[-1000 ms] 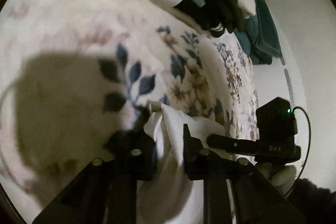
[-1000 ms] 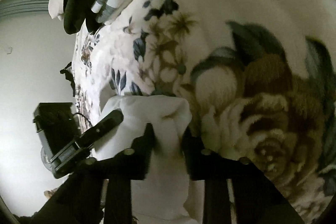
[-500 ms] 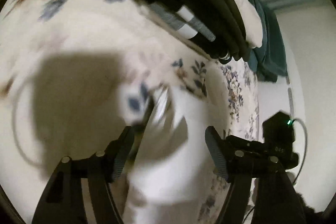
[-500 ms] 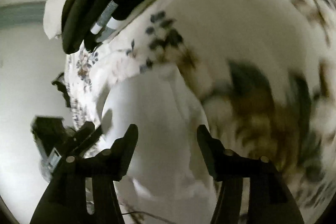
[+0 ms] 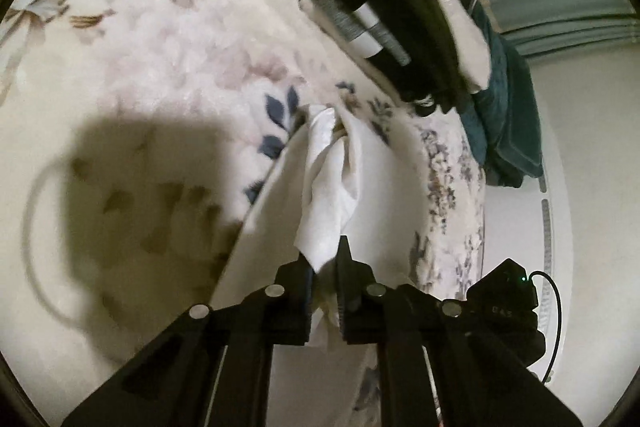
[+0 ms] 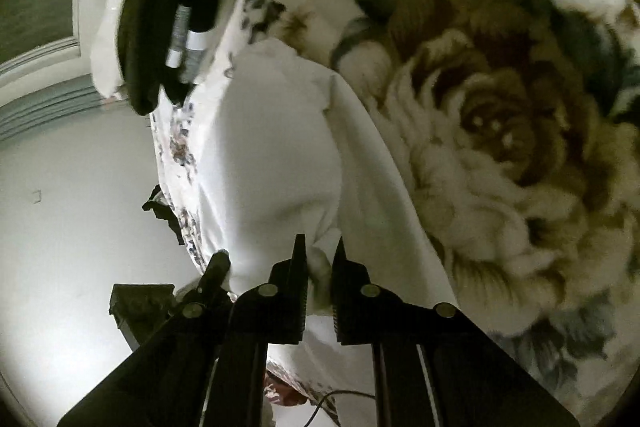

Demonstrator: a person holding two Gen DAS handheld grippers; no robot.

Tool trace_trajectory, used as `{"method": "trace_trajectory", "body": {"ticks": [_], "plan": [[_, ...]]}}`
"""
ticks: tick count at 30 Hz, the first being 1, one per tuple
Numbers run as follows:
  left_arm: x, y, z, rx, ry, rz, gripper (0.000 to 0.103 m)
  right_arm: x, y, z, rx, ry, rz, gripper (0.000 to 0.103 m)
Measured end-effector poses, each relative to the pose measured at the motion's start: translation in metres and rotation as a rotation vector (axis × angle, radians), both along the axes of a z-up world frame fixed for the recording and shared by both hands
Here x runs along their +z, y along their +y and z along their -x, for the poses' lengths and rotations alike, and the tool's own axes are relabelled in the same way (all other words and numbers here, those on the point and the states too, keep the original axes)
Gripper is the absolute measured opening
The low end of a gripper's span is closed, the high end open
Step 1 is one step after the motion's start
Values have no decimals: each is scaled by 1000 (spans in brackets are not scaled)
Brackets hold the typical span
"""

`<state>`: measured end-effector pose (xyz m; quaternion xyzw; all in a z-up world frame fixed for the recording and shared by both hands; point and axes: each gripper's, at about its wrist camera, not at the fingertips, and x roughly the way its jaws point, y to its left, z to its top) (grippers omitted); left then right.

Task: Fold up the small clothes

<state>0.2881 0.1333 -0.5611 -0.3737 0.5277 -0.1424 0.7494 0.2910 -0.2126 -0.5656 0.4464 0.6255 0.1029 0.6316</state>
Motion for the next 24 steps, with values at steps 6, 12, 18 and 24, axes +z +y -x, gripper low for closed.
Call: {"method": "trace_trajectory", "body": {"ticks": [6,12,18,24], "plan": [[-21,6,13,-40,88,-63,8,-7,5,13,109,78,107,11],[-9,15,32,-97,97,-132,52,5,4,16,184,68,202,59],[-12,30,96,-191,179,-155,58,-6,-13,77,216,178,148,59],[-51,41,173,-221,324,-120,58,-51,-15,169,244,362,66,59]]}}
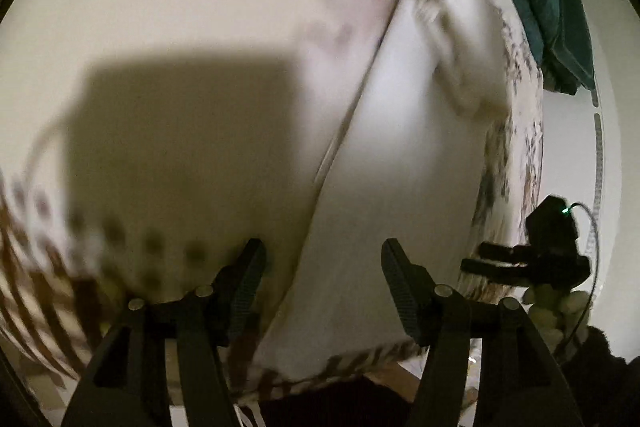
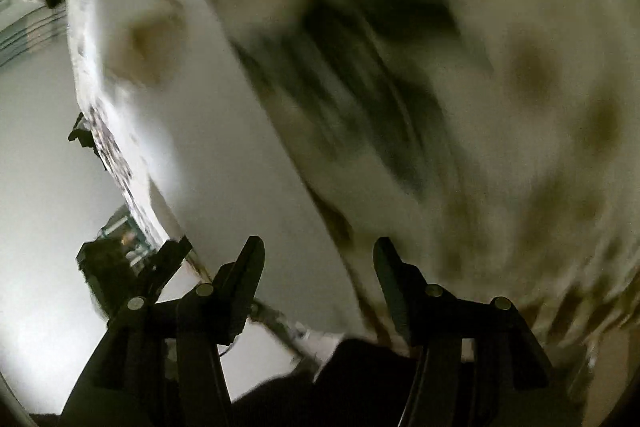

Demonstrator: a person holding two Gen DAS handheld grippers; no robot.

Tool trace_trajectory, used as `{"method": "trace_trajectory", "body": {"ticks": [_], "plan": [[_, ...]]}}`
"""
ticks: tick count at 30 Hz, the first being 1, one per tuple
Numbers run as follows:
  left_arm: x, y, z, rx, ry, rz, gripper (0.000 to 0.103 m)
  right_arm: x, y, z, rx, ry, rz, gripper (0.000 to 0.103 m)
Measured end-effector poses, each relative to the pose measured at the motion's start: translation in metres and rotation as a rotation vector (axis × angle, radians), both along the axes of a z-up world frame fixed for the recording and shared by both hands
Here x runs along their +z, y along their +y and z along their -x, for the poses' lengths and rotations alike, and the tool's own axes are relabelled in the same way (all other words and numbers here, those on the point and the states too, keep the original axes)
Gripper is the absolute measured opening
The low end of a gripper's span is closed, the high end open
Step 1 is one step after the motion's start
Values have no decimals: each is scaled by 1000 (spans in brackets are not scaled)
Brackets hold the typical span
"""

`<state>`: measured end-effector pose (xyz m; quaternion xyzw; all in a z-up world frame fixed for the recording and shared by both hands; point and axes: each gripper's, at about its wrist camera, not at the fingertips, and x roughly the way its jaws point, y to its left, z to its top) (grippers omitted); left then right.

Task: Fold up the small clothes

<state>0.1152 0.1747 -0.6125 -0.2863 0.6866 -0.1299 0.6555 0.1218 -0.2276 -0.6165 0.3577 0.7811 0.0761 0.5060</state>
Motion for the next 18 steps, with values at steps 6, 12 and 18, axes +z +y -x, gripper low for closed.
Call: {"method": "trace_trajectory", "body": {"ticks": [6,12,18], "plan": [[-15,-14,22,9,-6,29,57,-27,11,38,-90,39,-98,59],[-3,-28,29,13,0,65,4,-11,30,33,-73,-34,-122,5],[25,-9,15,189,-14,254,3,38,32,5,-123,-130,-190,4]]}}
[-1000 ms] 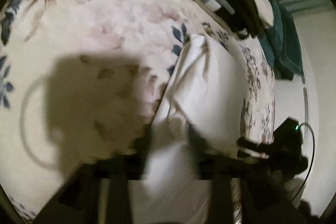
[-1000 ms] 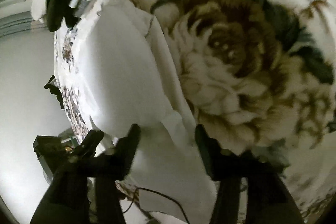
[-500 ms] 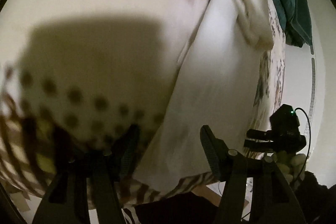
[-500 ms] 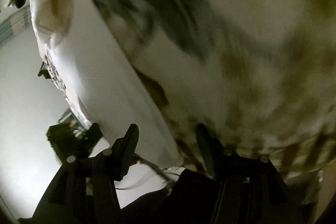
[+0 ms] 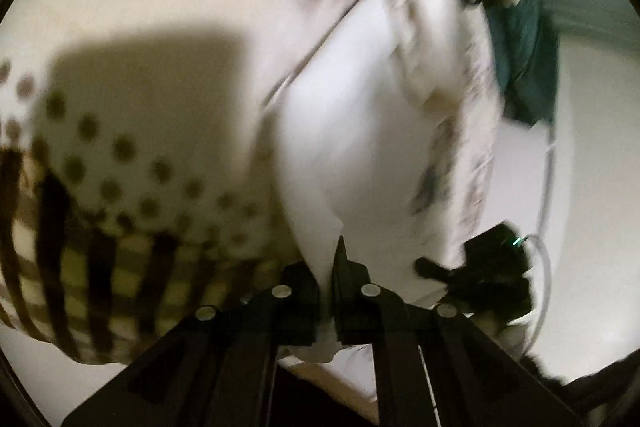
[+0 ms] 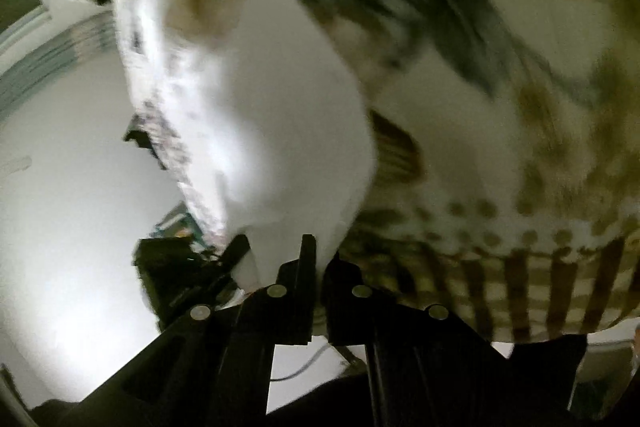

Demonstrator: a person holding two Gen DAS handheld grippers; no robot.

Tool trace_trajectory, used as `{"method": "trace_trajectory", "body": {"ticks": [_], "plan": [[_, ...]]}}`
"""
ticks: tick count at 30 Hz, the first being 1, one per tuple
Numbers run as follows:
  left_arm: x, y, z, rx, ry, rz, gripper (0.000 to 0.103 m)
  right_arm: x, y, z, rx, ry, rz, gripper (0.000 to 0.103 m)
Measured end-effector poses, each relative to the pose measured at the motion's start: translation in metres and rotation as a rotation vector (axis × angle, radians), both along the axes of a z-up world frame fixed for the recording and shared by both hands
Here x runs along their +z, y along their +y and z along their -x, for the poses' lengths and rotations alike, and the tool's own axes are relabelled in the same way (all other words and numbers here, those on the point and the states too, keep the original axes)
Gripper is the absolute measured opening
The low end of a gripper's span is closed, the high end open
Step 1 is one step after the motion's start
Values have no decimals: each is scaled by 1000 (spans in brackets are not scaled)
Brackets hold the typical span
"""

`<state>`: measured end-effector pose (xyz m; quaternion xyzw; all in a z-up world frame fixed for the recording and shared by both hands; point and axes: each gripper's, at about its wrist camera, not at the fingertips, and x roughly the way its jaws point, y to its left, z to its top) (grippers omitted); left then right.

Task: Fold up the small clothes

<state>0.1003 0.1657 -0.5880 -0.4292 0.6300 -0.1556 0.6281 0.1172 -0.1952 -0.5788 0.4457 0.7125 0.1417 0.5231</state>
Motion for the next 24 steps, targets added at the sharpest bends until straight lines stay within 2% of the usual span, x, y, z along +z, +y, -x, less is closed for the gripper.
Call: {"method": "trace_trajectory", "body": {"ticks": [3,6,9,12,14,15,16,19,22,24], "plan": [[33,0,-37,48,-87,21,3,30,-1,-35,-46,-68,-26,4],[60,-6,-89,54,-191,25,3,58,-1,-87,-71,-160,-19,4],[71,-11,-157,59,-275,17,4,71,-12,-143,-113,-236,-4,4],[66,-10,-216,73,-301,9,8,76,-24,-205,-191,-299,-1,5],[64,-7,-248,96,-317,-24,30,72,-30,-239,-235,-314,-43,17],[61,4,-252,112,-328,-22,52,72,-35,-254,-254,-321,-51,45],[60,9,-259,140,-338,-22,62,73,-42,-261,-281,-332,-46,70],[54,22,-263,171,-340,-73,62,75,-55,-265,-306,-344,-4,73],[39,21,-261,119,-306,-167,62,66,-67,-254,-245,-323,76,73],[23,10,-264,56,-282,-178,62,52,-67,-250,-213,-305,95,73]]}}
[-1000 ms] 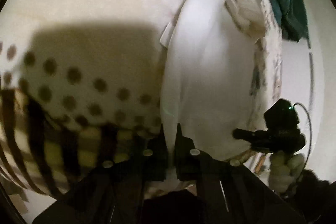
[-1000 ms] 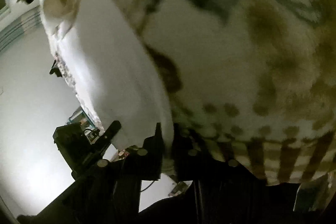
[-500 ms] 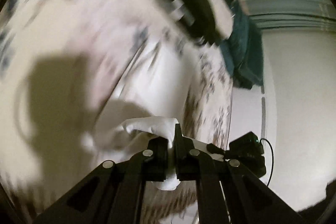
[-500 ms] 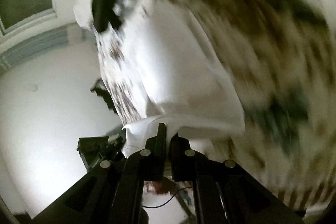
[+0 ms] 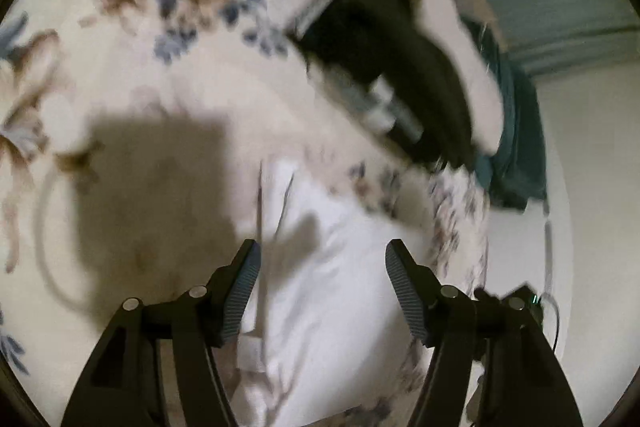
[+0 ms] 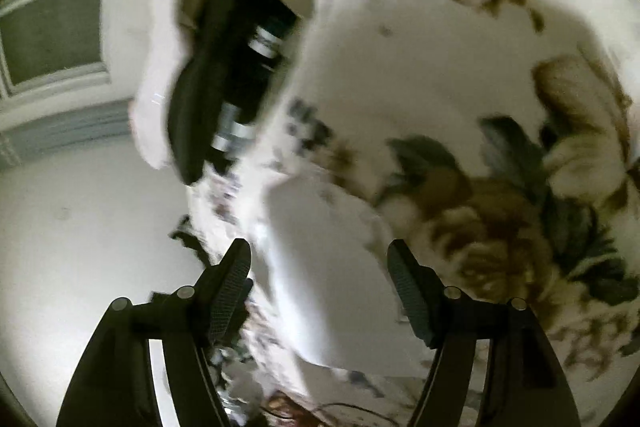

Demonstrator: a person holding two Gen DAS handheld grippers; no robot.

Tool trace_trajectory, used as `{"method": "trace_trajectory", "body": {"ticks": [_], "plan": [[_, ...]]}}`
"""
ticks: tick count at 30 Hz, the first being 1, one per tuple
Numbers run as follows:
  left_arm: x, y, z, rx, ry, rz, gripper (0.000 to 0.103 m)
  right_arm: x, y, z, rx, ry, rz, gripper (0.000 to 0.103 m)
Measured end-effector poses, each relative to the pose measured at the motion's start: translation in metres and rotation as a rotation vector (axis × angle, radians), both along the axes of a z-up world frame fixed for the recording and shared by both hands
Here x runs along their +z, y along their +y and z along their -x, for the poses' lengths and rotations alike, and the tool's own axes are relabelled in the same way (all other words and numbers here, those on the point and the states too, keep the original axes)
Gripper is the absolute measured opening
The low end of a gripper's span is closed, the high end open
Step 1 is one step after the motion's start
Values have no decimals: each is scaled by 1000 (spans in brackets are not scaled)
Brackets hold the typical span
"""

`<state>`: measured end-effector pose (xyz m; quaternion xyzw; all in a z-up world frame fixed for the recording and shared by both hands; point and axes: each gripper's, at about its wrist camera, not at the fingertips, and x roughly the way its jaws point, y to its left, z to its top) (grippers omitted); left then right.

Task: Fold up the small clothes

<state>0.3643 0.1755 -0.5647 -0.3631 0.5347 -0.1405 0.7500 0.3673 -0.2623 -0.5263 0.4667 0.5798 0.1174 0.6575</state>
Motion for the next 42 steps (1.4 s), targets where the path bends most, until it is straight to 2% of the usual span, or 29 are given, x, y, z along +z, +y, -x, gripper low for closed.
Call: {"method": "trace_trajectory", "body": {"ticks": [3,6,7,8,9,13,16,18,20,21,22,24,28,30,32,33,34,35,36,37,39,42], "plan": [[-18,-14,-11,-69,40,-17,62,-17,11,-10,49,5,33,73],[-40,-22,-32,-61,71,23,60,-31,22,-29,54,5,34,73],[-39,-22,-34,-56,58,23,52,-33,28,-38,65,-1,43,62],[-36,-25,-39,-57,22,13,35,-34,32,-43,73,-13,54,44],[-33,-28,-44,-77,7,-5,1,-33,37,-49,92,-26,72,4],[-21,-31,-55,-107,-48,-40,4,-20,35,-59,42,-67,179,4],[-29,-26,-64,-113,-19,-30,5,-25,34,-66,53,-40,246,4],[-35,-19,-62,-125,24,-19,8,-32,32,-67,77,1,234,6],[-32,-10,-50,-118,54,-1,21,-34,32,-65,88,27,216,17],[-29,-4,-40,-115,54,-1,30,-31,29,-59,92,24,215,29],[-24,3,-25,-110,49,0,37,-29,27,-54,96,26,219,45],[-20,14,10,-98,54,28,40,-26,20,-32,94,28,192,52],[-39,0,52,-108,137,146,40,-41,18,12,125,95,120,52],[-45,-14,65,-120,139,159,40,-54,24,28,142,132,75,52],[-45,-27,72,-141,104,151,38,-68,32,39,155,161,33,52],[-43,-29,75,-137,80,120,33,-73,36,43,163,167,29,52],[-43,-33,74,-131,72,116,22,-75,39,46,170,159,43,52],[-44,-31,74,-123,78,130,21,-75,40,47,170,147,49,51],[-44,-28,74,-112,78,139,19,-75,40,49,160,129,47,41],[-42,-24,74,-103,76,146,19,-73,39,50,145,108,49,24],[-39,-17,73,-102,72,137,19,-70,39,53,144,95,64,20],[-36,-2,73,-100,82,71,19,-65,37,59,150,96,90,19]]}}
